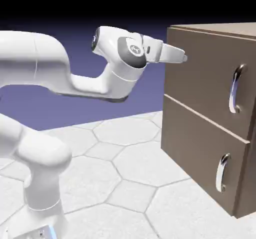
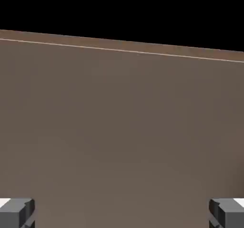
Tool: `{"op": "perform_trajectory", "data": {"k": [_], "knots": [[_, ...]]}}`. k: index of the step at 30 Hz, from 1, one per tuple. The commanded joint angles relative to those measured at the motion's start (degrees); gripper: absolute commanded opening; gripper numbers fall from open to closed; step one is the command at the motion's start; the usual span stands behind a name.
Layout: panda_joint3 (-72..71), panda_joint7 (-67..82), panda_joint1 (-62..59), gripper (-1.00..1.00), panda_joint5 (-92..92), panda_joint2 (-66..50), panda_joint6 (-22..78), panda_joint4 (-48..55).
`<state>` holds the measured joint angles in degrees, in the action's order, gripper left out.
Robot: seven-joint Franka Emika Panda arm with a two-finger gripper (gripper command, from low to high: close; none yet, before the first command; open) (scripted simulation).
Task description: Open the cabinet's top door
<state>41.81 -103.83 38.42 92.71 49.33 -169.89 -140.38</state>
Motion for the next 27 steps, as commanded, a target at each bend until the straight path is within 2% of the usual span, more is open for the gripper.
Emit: {"op": "perform_trajectory", "data": {"k": [1,27], "knots": [[1.1,-1.7,1.0,1.00,2.5,0.4,0.1,0.6],[30.3,-44.5,27.4,1.00,67.3,12.1,3.0,15.0]]}}
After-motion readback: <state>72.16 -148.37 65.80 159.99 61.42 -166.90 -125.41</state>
